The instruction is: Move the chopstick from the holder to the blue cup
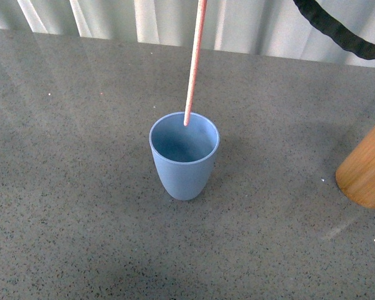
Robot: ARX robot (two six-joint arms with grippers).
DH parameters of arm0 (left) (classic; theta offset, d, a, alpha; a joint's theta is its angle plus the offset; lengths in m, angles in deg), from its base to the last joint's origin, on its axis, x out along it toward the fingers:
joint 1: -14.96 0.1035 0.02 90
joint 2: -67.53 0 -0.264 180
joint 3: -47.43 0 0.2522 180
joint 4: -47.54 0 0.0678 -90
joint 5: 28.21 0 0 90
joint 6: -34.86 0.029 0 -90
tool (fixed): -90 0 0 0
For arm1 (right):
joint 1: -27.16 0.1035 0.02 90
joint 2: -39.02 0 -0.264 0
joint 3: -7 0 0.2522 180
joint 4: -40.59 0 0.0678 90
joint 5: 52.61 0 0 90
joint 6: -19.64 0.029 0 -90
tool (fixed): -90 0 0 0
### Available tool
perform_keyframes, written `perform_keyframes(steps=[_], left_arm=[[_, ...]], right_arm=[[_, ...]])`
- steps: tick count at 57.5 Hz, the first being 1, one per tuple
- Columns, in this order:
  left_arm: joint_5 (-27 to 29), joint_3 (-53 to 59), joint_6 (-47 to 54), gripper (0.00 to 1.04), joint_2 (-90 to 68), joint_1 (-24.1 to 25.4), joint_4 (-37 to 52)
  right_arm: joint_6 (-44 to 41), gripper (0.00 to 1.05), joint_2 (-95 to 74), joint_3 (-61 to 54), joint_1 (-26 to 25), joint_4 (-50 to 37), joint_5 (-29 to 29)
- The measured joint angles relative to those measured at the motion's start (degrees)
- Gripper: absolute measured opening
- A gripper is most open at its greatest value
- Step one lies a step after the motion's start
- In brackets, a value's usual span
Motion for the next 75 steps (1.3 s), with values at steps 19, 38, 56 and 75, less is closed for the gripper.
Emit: perform_keyframes(steps=[19,38,56,75], left_arm=[[0.0,0.0,0.0,0.98,0.0,0.0,0.0],[0.0,0.0,0.0,0.98,0.0,0.0,0.0],[0.0,0.0,0.0,0.98,0.0,0.0,0.0],[0.0,0.0,0.0,0.98,0.0,0.0,0.0]], right_arm=[[0.2,0.02,-1.2,-2.2,0.2,-1.3,-0.6],[0.5,0.02,-1.7,-4.4,0.3,-2.1,-1.7],[1.7,0.31,-2.2,-4.9,0.4,-1.3,-0.7],[2.1,0.83,-0.3,-4.9,0.0,0.6,-0.5]])
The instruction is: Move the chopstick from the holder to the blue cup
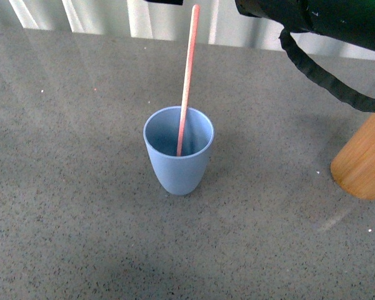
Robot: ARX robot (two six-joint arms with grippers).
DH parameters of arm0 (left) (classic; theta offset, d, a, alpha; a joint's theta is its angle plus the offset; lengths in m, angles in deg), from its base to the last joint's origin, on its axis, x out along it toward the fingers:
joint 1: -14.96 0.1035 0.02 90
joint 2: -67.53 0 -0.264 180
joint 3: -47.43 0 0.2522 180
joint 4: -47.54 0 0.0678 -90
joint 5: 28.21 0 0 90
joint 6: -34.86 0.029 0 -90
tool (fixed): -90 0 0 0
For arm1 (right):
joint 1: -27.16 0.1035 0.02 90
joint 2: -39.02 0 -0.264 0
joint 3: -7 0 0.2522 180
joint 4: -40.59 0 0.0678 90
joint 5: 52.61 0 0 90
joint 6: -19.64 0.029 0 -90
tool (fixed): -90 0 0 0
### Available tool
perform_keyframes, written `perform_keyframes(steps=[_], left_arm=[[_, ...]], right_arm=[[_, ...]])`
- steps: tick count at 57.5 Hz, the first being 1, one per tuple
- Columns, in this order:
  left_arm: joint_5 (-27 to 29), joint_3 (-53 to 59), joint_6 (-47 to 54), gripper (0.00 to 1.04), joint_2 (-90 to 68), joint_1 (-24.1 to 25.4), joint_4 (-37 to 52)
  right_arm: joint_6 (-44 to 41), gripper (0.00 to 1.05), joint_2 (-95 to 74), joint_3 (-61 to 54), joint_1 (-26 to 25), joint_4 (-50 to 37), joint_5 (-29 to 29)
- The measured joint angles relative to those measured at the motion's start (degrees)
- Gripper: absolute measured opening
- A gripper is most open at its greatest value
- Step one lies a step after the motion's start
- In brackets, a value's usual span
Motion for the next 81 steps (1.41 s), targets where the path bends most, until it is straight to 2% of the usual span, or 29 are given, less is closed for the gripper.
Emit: perform_keyframes(steps=[4,6,10,22,33,38,43,51,60,65,75,79,81], left_arm=[[0.0,0.0,0.0,0.98,0.0,0.0,0.0],[0.0,0.0,0.0,0.98,0.0,0.0,0.0],[0.0,0.0,0.0,0.98,0.0,0.0,0.0],[0.0,0.0,0.0,0.98,0.0,0.0,0.0],[0.0,0.0,0.0,0.98,0.0,0.0,0.0],[0.0,0.0,0.0,0.98,0.0,0.0,0.0],[0.0,0.0,0.0,0.98,0.0,0.0,0.0],[0.0,0.0,0.0,0.98,0.0,0.0,0.0],[0.0,0.0,0.0,0.98,0.0,0.0,0.0],[0.0,0.0,0.0,0.98,0.0,0.0,0.0],[0.0,0.0,0.0,0.98,0.0,0.0,0.0],[0.0,0.0,0.0,0.98,0.0,0.0,0.0],[0.0,0.0,0.0,0.98,0.0,0.0,0.0]], right_arm=[[0.0,0.95,1.1,0.0,-0.3,0.5,0.1],[0.0,0.97,1.8,0.0,-0.5,0.8,0.1],[-0.4,0.94,3.5,-0.1,-0.8,1.4,0.0],[-2.8,0.95,10.8,-0.7,-3.6,4.4,-3.4],[-3.3,0.95,21.8,-4.5,-13.1,8.8,-4.2],[-3.5,0.95,30.2,-8.7,-22.0,14.6,-4.3],[-3.9,0.95,35.8,-11.8,-28.2,19.1,-3.9],[-4.1,0.95,47.8,-20.2,-41.0,26.8,1.5],[-4.9,0.95,60.6,-28.9,-51.1,36.2,7.2],[-5.0,0.95,63.8,-31.1,-52.9,37.7,7.6],[-5.2,0.95,64.0,-31.1,-53.1,37.6,8.3],[-8.4,0.84,64.3,-34.2,-54.1,28.1,16.3],[-9.8,0.79,64.9,-35.6,-53.9,24.6,18.4]])
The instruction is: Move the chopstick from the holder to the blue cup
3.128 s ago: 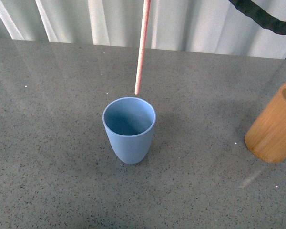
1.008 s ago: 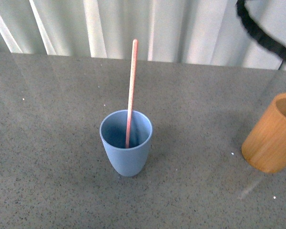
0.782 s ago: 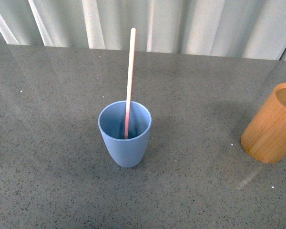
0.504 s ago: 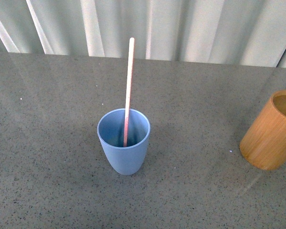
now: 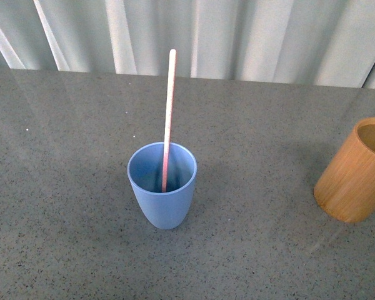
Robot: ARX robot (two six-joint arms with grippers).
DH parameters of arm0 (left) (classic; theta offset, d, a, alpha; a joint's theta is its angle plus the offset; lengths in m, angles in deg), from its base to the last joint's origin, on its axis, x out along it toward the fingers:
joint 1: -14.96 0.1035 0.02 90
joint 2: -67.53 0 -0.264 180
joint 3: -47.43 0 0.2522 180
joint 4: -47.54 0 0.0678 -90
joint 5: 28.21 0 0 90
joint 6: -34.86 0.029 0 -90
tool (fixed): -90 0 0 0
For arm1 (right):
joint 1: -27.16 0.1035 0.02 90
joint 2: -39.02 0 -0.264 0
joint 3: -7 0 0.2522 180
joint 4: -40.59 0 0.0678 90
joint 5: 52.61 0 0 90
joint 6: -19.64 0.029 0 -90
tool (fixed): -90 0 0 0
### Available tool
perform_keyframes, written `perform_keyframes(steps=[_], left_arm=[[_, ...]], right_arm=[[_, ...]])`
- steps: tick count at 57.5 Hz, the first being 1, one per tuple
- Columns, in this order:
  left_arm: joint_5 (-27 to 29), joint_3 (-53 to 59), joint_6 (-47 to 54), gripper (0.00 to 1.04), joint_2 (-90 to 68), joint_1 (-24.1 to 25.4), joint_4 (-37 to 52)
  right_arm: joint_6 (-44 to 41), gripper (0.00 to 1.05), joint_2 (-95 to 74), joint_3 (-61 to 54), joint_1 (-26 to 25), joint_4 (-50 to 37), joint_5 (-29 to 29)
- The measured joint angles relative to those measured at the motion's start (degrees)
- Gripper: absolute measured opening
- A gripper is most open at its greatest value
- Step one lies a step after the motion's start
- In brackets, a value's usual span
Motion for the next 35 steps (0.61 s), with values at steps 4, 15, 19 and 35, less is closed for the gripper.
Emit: perform_keyframes(steps=[4,15,19,35], left_arm=[[0.0,0.0,0.0,0.98,0.0,0.0,0.0],[0.0,0.0,0.0,0.98,0.0,0.0,0.0],[0.0,0.0,0.0,0.98,0.0,0.0,0.0],[0.0,0.0,0.0,0.98,0.0,0.0,0.0]], right_arm=[[-2.1,0.67,2.1,-1.9,1.7,-2.4,0.3],[-3.7,0.31,7.7,-4.9,6.1,-0.1,-4.2],[-3.8,0.19,9.5,-5.6,7.5,1.0,-5.5],[-4.2,0.01,16.5,-7.6,16.1,5.8,-13.6]])
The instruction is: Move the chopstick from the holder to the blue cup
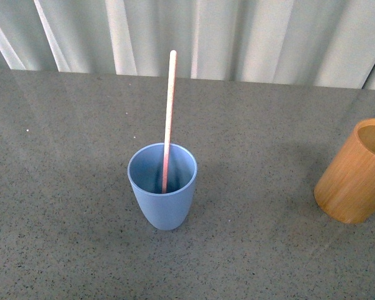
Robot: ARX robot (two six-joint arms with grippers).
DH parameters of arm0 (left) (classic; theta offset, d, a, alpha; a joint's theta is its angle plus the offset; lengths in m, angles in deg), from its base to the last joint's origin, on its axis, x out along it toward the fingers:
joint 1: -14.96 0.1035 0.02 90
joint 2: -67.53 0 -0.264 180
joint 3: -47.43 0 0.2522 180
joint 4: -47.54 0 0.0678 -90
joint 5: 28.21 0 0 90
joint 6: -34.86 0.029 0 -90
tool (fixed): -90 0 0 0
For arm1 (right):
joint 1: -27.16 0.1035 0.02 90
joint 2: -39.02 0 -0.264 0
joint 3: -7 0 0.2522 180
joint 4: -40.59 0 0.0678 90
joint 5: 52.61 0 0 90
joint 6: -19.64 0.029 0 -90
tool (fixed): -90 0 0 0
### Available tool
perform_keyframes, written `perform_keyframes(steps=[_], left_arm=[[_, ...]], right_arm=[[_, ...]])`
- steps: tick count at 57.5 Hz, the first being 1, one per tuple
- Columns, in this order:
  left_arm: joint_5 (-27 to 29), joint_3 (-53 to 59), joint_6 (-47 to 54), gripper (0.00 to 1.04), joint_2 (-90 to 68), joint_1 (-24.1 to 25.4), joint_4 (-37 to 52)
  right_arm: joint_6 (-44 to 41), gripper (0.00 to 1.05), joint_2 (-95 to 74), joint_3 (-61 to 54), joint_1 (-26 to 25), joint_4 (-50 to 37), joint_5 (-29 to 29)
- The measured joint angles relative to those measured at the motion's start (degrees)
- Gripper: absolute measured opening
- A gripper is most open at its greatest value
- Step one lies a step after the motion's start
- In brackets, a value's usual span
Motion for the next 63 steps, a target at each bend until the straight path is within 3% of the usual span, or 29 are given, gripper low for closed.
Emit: perform_keyframes(steps=[34,42,63], left_arm=[[0.0,0.0,0.0,0.98,0.0,0.0,0.0],[0.0,0.0,0.0,0.98,0.0,0.0,0.0],[0.0,0.0,0.0,0.98,0.0,0.0,0.0]], right_arm=[[0.0,0.01,9.4,-1.4,0.3,6.6,-0.5],[0.0,0.01,17.8,-1.4,0.3,16.4,-0.5],[0.0,0.02,19.1,-1.3,0.3,16.7,-0.5]])
